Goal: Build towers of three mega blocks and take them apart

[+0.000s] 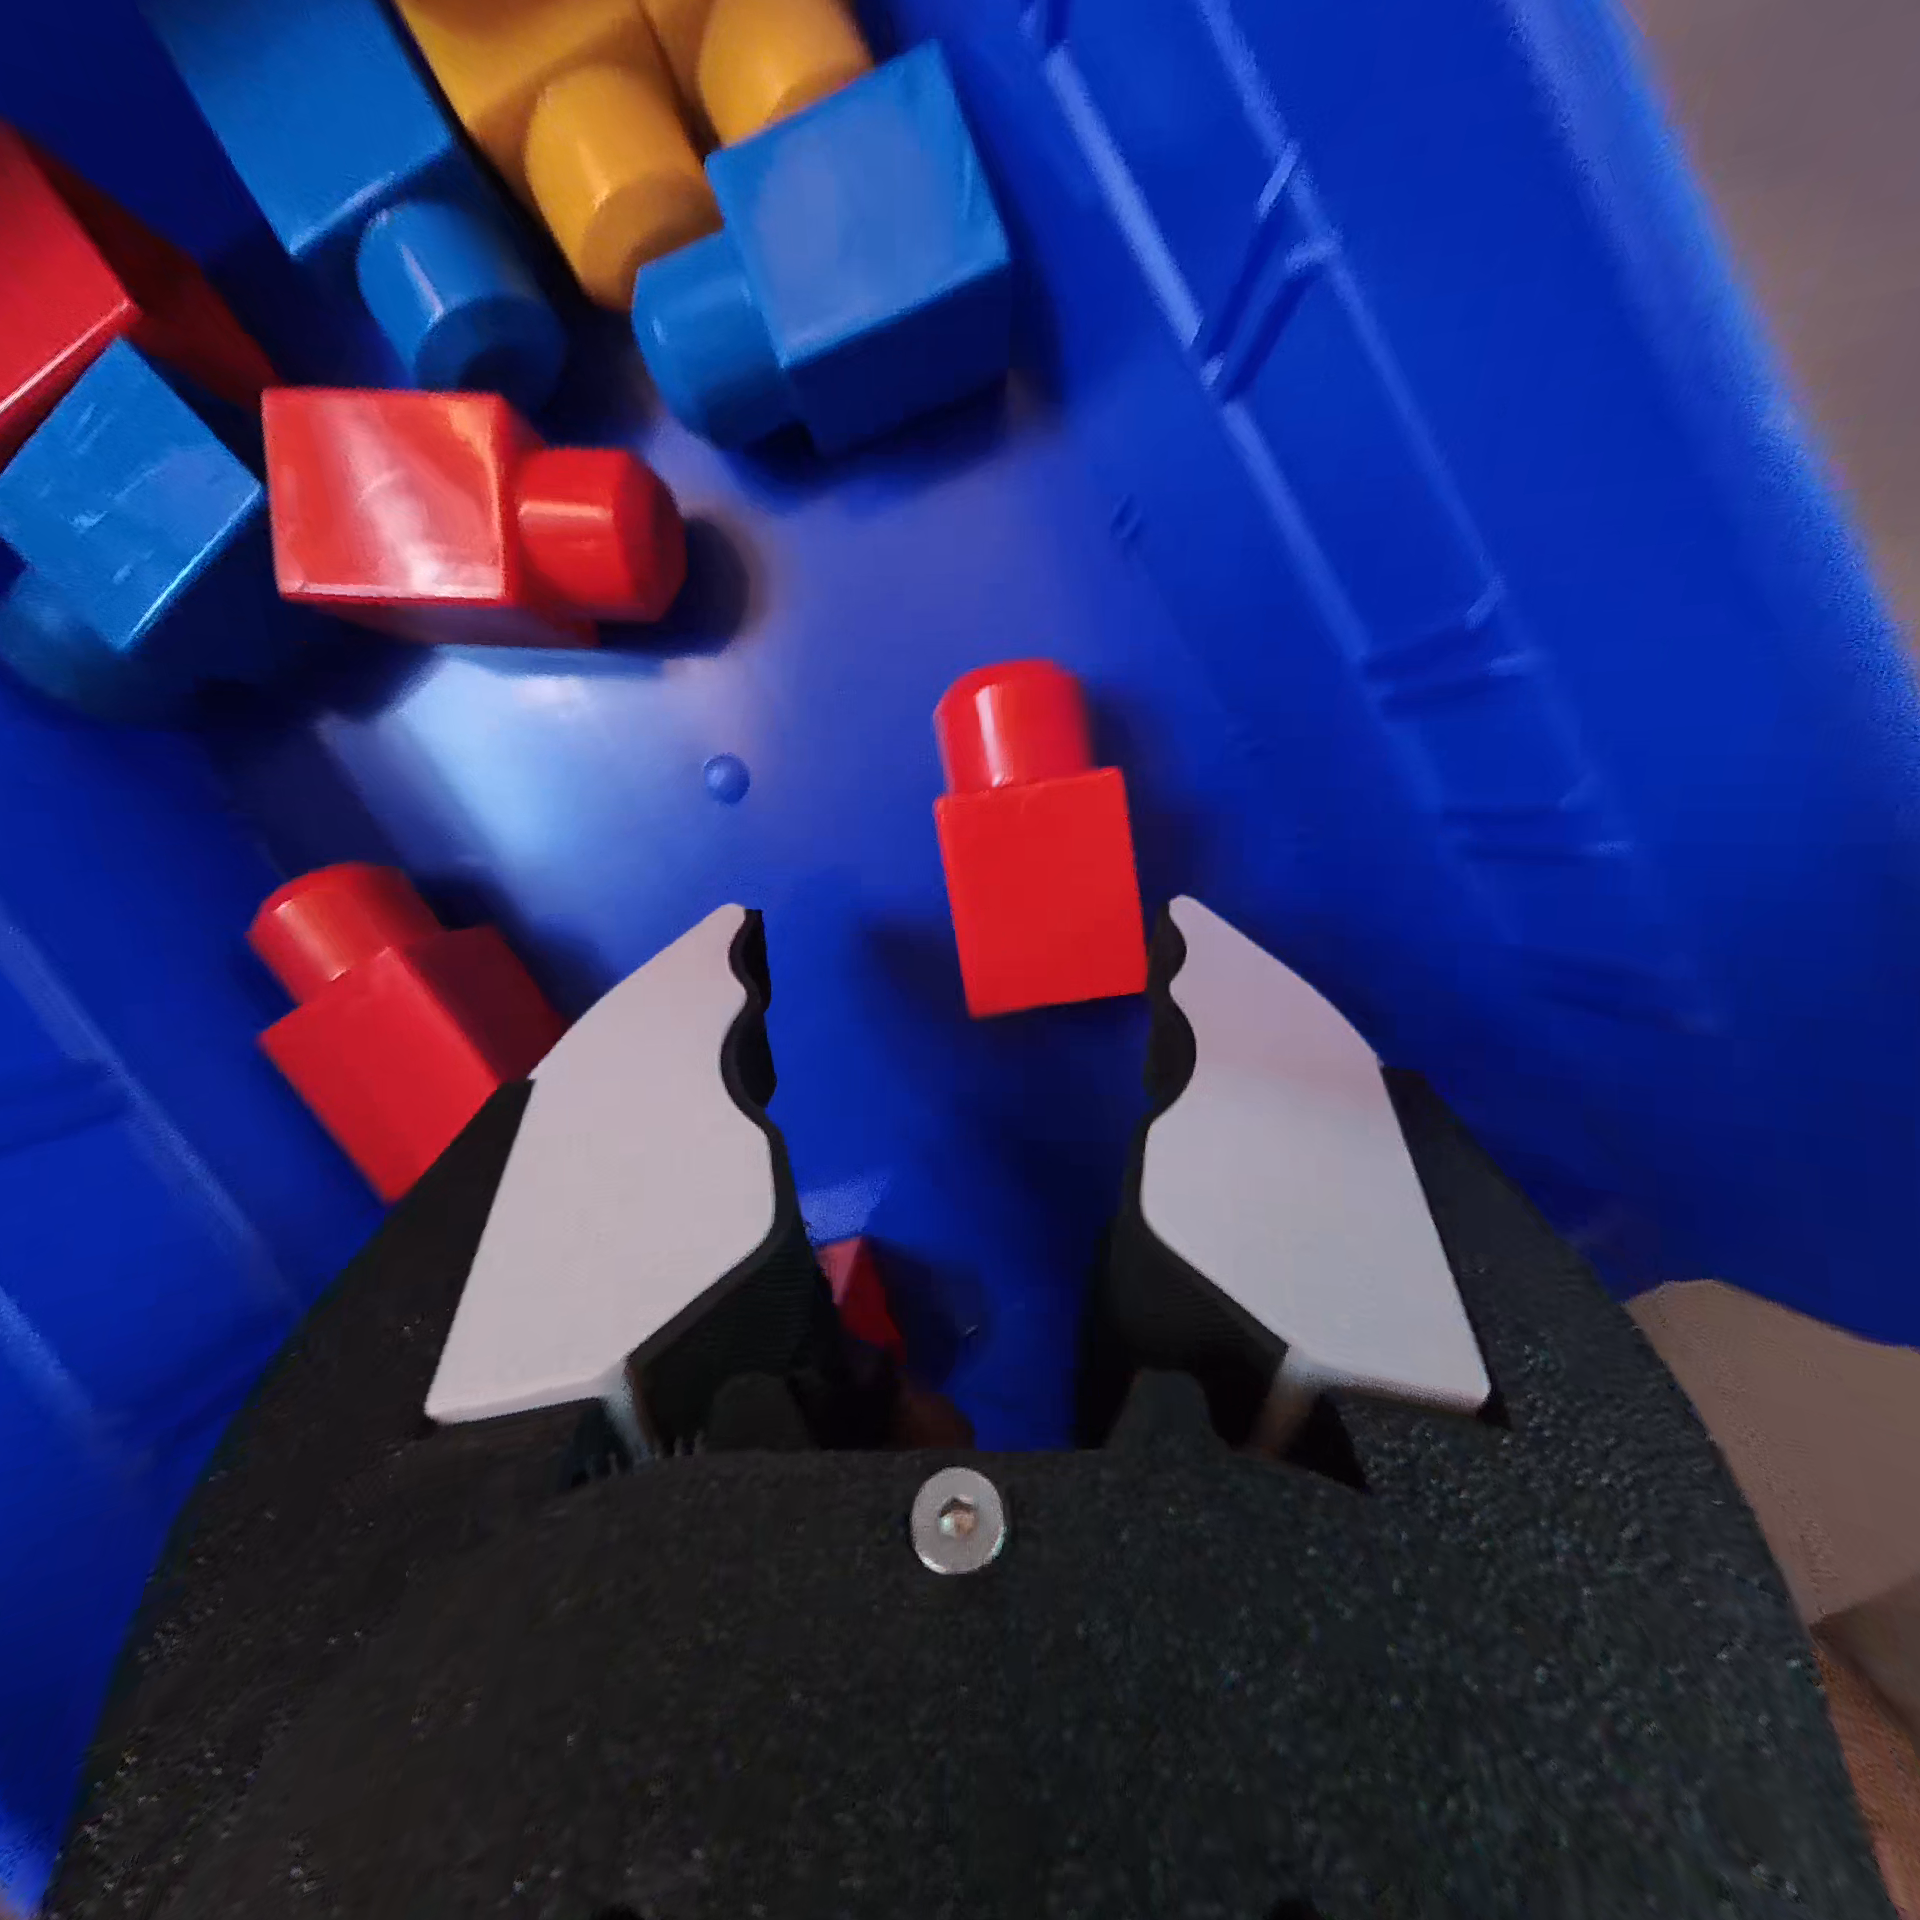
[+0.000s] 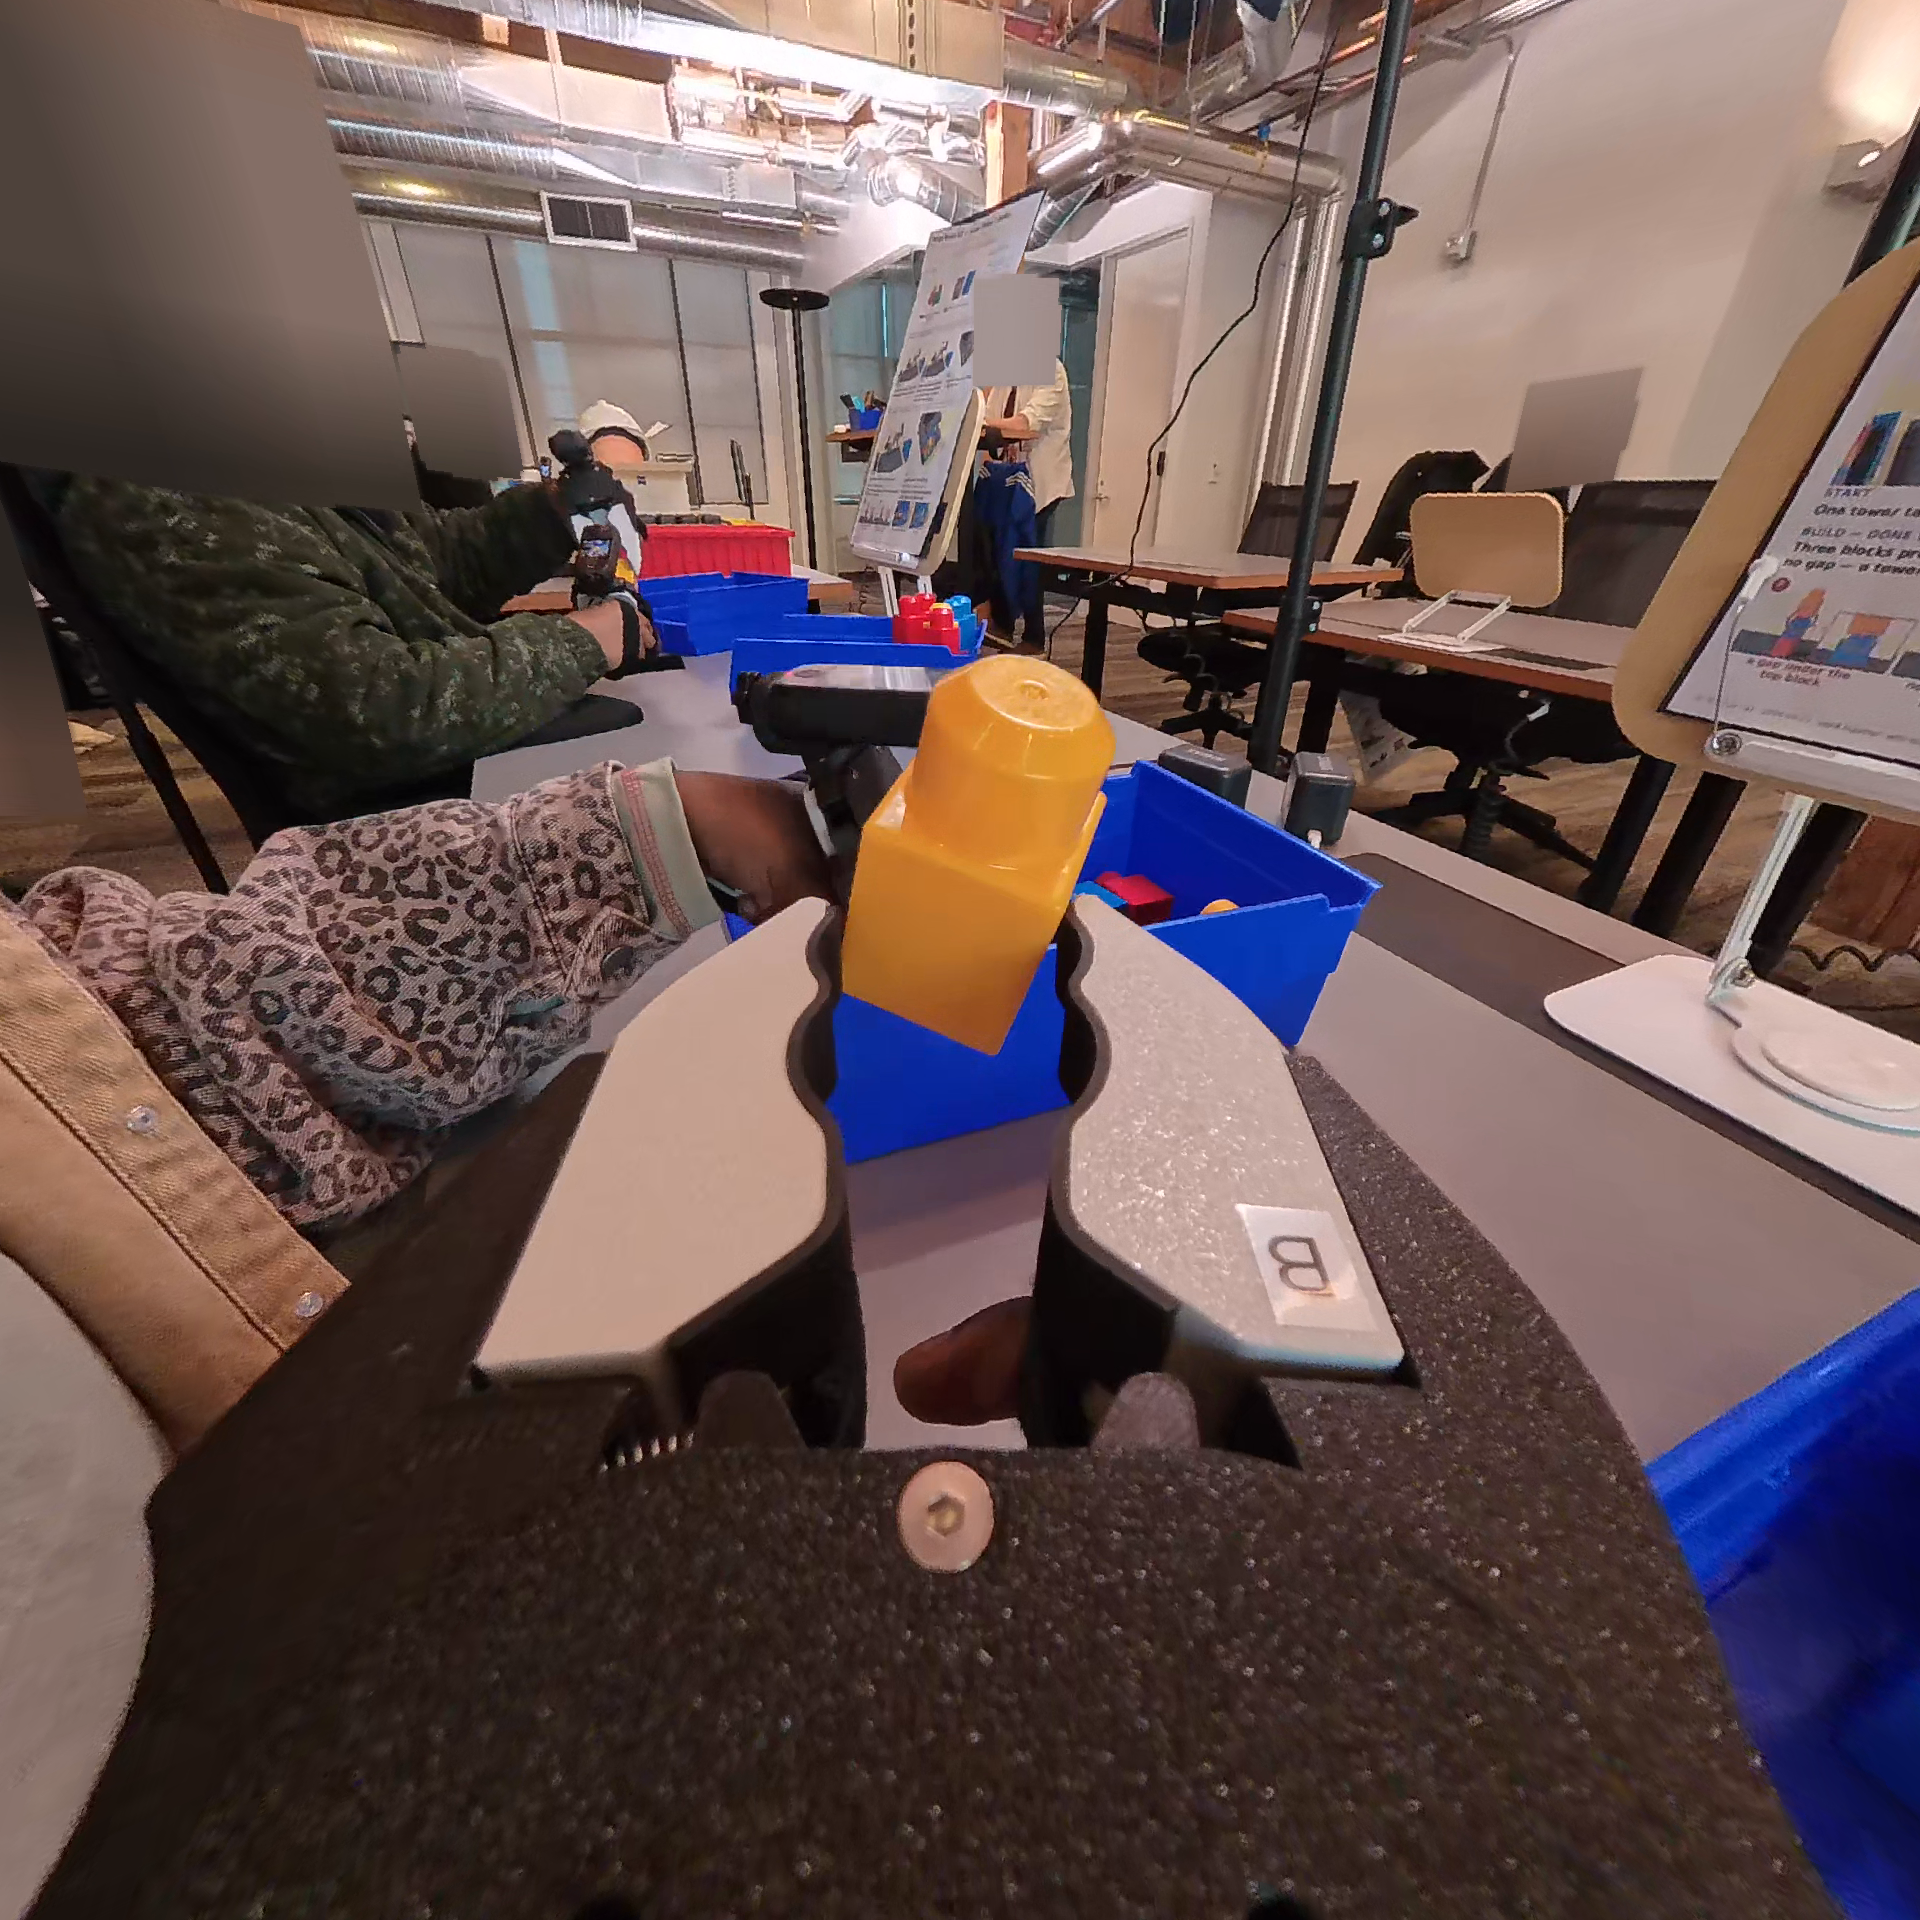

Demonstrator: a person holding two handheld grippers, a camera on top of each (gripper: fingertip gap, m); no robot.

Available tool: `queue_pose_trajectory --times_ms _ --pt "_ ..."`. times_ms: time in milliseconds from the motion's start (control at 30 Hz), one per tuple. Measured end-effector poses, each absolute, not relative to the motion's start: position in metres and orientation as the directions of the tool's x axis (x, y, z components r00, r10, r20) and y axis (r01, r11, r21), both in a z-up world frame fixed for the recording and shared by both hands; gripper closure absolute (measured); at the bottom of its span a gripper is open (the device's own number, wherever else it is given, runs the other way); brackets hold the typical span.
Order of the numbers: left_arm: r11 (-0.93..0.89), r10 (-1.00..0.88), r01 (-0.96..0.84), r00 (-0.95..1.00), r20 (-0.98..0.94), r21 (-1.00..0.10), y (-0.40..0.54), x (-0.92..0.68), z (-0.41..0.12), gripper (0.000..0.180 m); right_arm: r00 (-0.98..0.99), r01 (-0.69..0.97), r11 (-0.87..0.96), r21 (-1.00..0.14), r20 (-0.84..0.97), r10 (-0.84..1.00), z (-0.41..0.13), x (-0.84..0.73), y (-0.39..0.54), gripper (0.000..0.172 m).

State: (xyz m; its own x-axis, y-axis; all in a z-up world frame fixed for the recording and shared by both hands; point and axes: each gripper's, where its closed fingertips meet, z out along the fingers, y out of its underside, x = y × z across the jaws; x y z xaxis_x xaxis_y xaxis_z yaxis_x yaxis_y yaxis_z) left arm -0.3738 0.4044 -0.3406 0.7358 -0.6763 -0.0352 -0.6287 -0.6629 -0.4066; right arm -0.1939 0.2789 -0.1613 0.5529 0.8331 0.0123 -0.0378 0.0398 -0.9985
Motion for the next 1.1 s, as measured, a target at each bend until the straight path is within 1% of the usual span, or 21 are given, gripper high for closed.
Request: queue_pose_trajectory --times_ms 33,67,167,200,233,267,300,333,400,433,467,500,533,567,600,633,667,733,833,1000,1100 --pt "-0.661 -0.677 -0.648 0.732 -0.072 -0.379 0.404 -0.380 -0.342 0.113 0.553 -0.036 0.042 -0.998 0.015 0.833 -0.161 -0.194 0.279 0.132" --pt "-0.647 -0.686 -0.661 0.722 -0.090 -0.381 0.404 -0.381 -0.341 0.114 0.552 -0.035 0.045 -0.998 0.018 0.833 -0.160 -0.195 0.278 0.132" --pt "-0.603 -0.711 -0.632 0.703 -0.031 -0.488 0.407 -0.361 -0.330 0.117 0.546 -0.035 0.043 -0.998 0.017 0.837 -0.160 -0.197 0.278 0.132" --pt "-0.586 -0.724 -0.648 0.689 -0.044 -0.487 0.410 -0.359 -0.331 0.117 0.542 -0.031 0.036 -0.999 0.014 0.841 -0.162 -0.198 0.278 0.132" --pt "-0.566 -0.746 -0.686 0.662 -0.070 -0.457 0.411 -0.359 -0.336 0.120 0.537 -0.026 0.030 -0.999 0.012 0.844 -0.163 -0.199 0.278 0.132" --pt "-0.554 -0.772 -0.731 0.631 -0.084 -0.398 0.409 -0.361 -0.346 0.125 0.531 -0.022 0.027 -0.999 0.011 0.847 -0.165 -0.201 0.278 0.132" --pt "-0.554 -0.793 -0.767 0.604 -0.075 -0.324 0.404 -0.365 -0.357 0.139 0.523 -0.018 0.022 -1.000 0.009 0.852 -0.166 -0.202 0.277 0.132" --pt "-0.557 -0.804 -0.758 0.595 -0.009 -0.340 0.401 -0.357 -0.358 0.144 0.512 -0.009 0.016 -1.000 0.009 0.859 -0.168 -0.204 0.276 0.132" --pt "-0.574 -0.788 -0.668 0.608 0.098 -0.473 0.404 -0.345 -0.341 0.144 0.494 0.019 -0.001 -1.000 0.008 0.869 -0.175 -0.207 0.275 0.132" --pt "-0.563 -0.776 -0.594 0.619 0.121 -0.574 0.410 -0.342 -0.324 0.144 0.480 0.031 -0.019 -0.999 -0.001 0.877 -0.180 -0.210 0.274 0.132" --pt "-0.512 -0.784 -0.494 0.603 0.148 -0.703 0.415 -0.335 -0.299 0.144 0.453 0.044 -0.042 -0.998 -0.018 0.891 -0.186 -0.214 0.272 0.132" --pt "-0.430 -0.812 -0.351 0.554 0.186 -0.831 0.413 -0.326 -0.267 0.144 0.424 0.052 -0.066 -0.996 -0.038 0.905 -0.192 -0.218 0.270 0.133" --pt "-0.338 -0.858 -0.163 0.458 0.232 -0.927 0.402 -0.316 -0.227 0.144 0.401 0.054 -0.088 -0.995 -0.059 0.914 -0.198 -0.223 0.269 0.132" --pt "-0.260 -0.907 0.055 0.328 0.264 -0.964 0.384 -0.311 -0.185 0.145 0.378 0.052 -0.111 -0.992 -0.083 0.922 -0.203 -0.229 0.268 0.132" --pt "-0.216 -0.941 0.253 0.202 0.270 -0.943 0.363 -0.310 -0.149 0.145 0.351 0.051 -0.137 -0.989 -0.111 0.930 -0.209 -0.235 0.267 0.132" --pt "-0.198 -0.959 0.384 0.115 0.259 -0.902 0.345 -0.310 -0.126 0.145 0.324 0.053 -0.161 -0.986 -0.136 0.936 -0.214 -0.242 0.264 0.132" --pt "-0.186 -0.974 0.435 0.039 0.225 -0.881 0.325 -0.306 -0.116 0.145 0.297 0.055 -0.178 -0.982 -0.154 0.942 -0.218 -0.249 0.262 0.132" --pt "-0.139 -0.990 0.434 -0.025 0.142 -0.890 0.295 -0.289 -0.115 0.144 0.252 0.070 -0.197 -0.978 -0.174 0.952 -0.224 -0.262 0.256 0.132" --pt "-0.084 -0.995 0.368 -0.076 0.060 -0.926 0.269 -0.267 -0.130 0.145 0.217 0.081 -0.180 -0.980 -0.159 0.963 -0.224 -0.271 0.248 0.133" --pt "-0.197 -0.976 0.358 -0.157 0.149 -0.913 0.260 -0.249 -0.146 0.145 0.229 0.121 -0.104 -0.987 -0.074 0.971 -0.221 -0.268 0.245 0.133" --pt "-0.208 -0.971 0.324 -0.180 0.156 -0.923 0.255 -0.239 -0.156 0.145 0.231 0.134 -0.068 -0.989 -0.036 0.972 -0.221 -0.265 0.243 0.133"
